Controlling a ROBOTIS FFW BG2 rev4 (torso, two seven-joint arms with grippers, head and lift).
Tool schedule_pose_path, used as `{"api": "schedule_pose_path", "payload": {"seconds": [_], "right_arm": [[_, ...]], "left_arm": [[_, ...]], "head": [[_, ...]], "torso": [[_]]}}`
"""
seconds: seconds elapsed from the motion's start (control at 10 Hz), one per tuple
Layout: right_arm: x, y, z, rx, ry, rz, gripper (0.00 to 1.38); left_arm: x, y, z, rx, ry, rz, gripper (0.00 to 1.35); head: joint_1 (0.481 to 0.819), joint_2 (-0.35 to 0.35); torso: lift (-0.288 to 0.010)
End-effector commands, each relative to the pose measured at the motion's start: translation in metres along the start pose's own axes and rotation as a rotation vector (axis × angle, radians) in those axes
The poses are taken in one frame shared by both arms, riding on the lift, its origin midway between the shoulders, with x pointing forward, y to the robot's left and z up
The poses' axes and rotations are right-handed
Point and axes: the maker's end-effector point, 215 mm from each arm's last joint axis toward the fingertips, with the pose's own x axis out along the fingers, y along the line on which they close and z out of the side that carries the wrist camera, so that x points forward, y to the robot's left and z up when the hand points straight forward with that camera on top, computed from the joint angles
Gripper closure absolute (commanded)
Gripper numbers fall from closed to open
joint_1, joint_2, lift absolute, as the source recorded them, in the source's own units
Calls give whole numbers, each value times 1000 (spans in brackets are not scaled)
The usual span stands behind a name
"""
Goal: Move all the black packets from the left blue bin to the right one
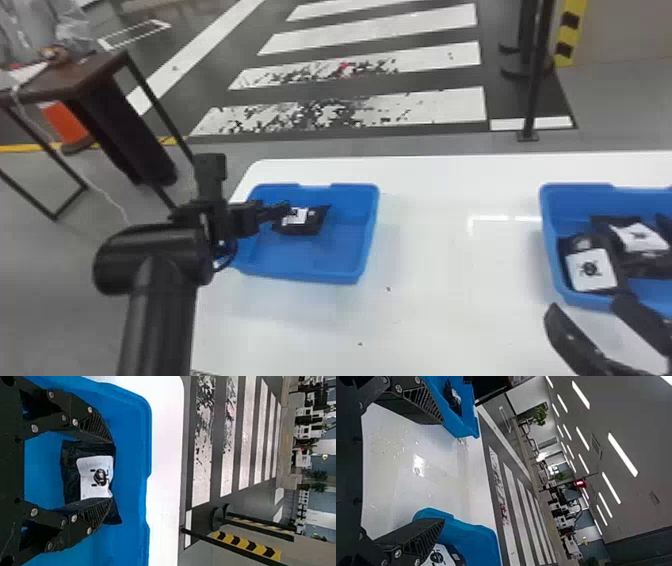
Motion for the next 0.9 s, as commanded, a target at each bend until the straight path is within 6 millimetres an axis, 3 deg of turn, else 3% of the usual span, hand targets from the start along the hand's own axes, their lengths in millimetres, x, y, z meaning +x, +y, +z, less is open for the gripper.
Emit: {"api": "schedule_pose_path", "payload": {"seconds": [0.0,0.1,0.5,0.8], "right_arm": [[1,0,-3,7,6,2,163],[1,-1,-4,10,7,3,163],[4,1,-7,22,11,11,165],[7,2,-8,25,11,17,170]], "left_arm": [[21,-9,6,30,56,-16,134],[34,-20,3,42,97,-35,134],[48,8,-44,-22,223,17,139],[70,13,-36,-12,193,17,154]], "head": [[695,350],[695,350],[695,350],[695,350]], "torso": [[-140],[-140],[-140],[-140]]}}
